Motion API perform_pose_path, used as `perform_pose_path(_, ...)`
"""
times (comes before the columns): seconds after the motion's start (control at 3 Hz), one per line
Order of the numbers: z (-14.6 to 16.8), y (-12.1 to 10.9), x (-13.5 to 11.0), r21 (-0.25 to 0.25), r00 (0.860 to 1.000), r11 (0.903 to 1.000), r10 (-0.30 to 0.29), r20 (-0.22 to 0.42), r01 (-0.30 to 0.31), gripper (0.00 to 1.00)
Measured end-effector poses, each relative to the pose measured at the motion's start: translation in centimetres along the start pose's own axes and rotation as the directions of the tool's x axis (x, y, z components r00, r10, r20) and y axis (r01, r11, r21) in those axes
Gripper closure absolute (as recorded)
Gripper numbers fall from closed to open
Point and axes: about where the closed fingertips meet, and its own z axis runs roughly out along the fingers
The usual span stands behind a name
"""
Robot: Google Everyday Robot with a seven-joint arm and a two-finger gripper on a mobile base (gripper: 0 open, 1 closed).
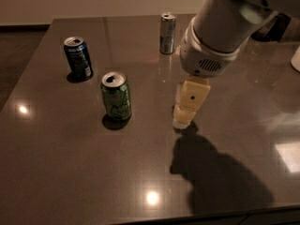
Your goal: Pick green can
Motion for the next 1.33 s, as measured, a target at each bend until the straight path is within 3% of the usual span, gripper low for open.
perform_pose_path(0.33,2.6,-0.4,-1.9,-0.005,0.997,0.9969,0.079,0.025,-0.079,0.00)
perform_pose_path(0.67,4.7,-0.2,-4.1,-0.022,0.991,0.9925,0.121,0.059,-0.120,0.00)
perform_pose_path(1.33,7.5,0.0,-9.1,-0.032,0.975,0.9890,0.148,0.163,-0.145,0.00)
